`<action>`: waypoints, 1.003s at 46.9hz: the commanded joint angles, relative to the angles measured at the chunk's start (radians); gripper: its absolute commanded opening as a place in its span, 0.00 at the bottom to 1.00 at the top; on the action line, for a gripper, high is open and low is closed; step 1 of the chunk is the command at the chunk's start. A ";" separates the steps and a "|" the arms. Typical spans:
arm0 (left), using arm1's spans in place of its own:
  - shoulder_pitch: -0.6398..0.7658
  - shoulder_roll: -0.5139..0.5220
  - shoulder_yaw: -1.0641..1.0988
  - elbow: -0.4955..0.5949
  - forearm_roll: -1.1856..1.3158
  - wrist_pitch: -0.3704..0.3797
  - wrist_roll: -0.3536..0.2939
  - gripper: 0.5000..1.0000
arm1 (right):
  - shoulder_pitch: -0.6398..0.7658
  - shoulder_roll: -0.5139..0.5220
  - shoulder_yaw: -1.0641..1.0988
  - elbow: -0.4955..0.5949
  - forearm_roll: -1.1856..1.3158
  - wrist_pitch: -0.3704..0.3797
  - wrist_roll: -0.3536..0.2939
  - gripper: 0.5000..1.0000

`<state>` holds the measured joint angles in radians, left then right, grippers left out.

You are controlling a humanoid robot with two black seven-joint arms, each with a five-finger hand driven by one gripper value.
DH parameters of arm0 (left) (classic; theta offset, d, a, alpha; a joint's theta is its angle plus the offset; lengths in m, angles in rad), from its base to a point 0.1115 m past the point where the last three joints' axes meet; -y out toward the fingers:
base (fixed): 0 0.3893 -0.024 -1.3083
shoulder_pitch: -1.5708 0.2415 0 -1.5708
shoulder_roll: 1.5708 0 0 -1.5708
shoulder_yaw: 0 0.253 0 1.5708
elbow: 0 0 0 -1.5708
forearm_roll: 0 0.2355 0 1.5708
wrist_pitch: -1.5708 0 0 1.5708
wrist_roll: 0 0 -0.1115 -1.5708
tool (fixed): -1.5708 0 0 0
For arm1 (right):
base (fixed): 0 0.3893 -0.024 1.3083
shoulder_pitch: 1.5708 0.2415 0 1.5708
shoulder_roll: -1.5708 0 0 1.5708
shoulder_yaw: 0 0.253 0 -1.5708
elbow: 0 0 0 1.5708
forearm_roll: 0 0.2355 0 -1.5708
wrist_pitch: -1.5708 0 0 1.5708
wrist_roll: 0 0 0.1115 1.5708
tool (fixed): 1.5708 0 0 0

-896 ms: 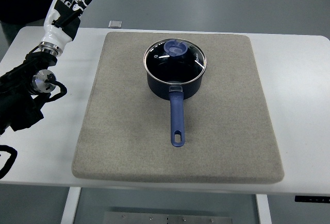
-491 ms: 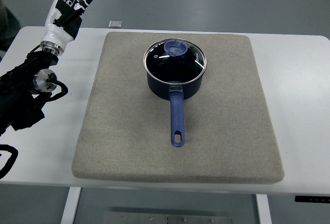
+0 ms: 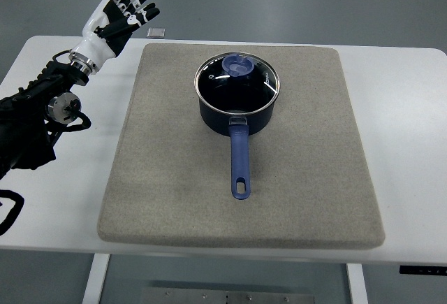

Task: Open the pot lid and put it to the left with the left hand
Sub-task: 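Raise the left hand and swing it toward the saucepan, then move the left hand over the glass lid's blue knob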

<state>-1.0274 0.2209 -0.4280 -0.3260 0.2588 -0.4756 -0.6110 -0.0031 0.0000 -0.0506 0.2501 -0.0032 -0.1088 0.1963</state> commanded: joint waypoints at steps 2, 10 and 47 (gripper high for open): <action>-0.040 0.011 0.003 -0.002 0.129 0.000 0.000 0.98 | 0.000 0.000 0.000 0.000 0.000 0.001 0.000 0.83; -0.154 0.015 0.071 -0.002 0.368 -0.001 0.000 0.98 | 0.000 0.000 0.000 0.000 0.000 0.001 0.000 0.83; -0.431 -0.017 0.647 -0.005 0.611 0.041 0.000 0.97 | 0.000 0.000 0.001 0.000 0.000 0.000 0.002 0.83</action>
<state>-1.4531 0.2157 0.1986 -0.3322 0.8498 -0.4457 -0.6109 -0.0031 0.0000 -0.0499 0.2503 -0.0029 -0.1079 0.1973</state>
